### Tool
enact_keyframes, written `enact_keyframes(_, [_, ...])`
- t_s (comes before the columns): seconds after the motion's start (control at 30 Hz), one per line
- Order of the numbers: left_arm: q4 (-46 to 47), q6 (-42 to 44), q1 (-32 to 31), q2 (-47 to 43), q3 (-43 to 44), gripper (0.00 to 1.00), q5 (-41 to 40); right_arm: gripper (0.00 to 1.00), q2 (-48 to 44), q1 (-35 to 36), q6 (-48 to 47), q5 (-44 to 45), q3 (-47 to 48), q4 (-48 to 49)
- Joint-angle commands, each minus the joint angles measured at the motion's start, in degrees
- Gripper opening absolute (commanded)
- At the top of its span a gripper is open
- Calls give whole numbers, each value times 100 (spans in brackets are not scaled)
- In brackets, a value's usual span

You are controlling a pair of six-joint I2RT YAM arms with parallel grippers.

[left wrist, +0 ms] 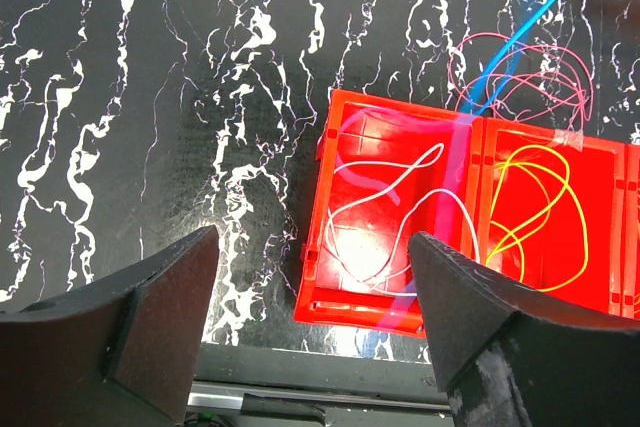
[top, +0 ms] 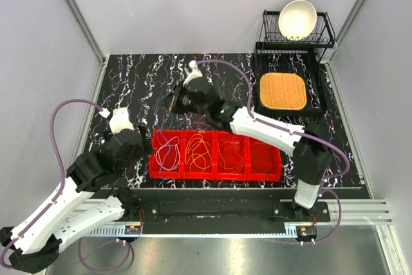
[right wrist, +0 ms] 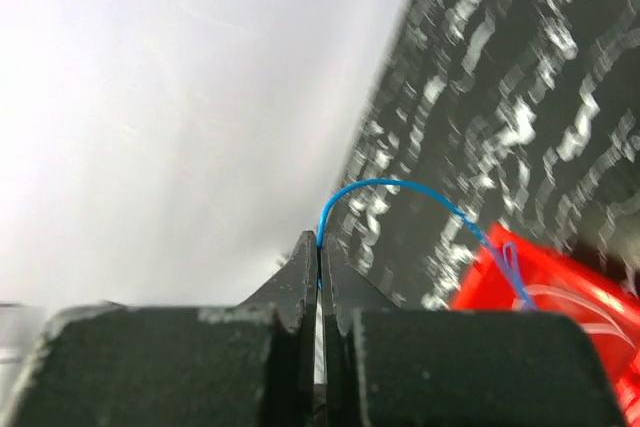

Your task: Untangle the cables

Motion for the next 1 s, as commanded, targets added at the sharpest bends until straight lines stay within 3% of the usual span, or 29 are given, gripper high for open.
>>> enact_keyframes(0.0, [228, 48, 17, -46, -13, 79, -52, 0, -315, -274, 252, -456, 576, 49])
enact_keyframes(0.33, [237, 57, 17, 7, -13, 79, -43, 0, 36, -503, 710, -1037, 875, 225])
enact_keyframes(0.6, [264, 101, 17, 51, -13, 78, 18, 0, -86, -468, 789, -1212, 234, 567])
enact_keyframes(0.97, [299, 110, 26, -1, -22, 77, -8, 0, -667, -222, -124, -1519, 40, 1041])
